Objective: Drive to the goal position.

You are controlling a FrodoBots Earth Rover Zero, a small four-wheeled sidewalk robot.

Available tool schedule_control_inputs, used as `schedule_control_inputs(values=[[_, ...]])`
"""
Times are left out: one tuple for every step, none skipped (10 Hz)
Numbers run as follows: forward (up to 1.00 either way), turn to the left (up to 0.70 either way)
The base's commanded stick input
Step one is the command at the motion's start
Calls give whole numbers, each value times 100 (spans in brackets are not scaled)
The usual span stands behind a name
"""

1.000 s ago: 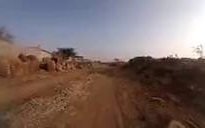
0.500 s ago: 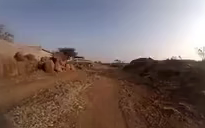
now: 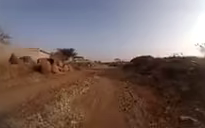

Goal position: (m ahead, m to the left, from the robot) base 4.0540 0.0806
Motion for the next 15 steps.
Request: schedule_control_inputs(values=[[70,0],[70,0],[70,0],[70,0],[70,0],[70,-2],[70,-33],[70,-25],[70,-17],[70,-9],[70,-1],[70,0],[70,0],[70,0],[70,0]])
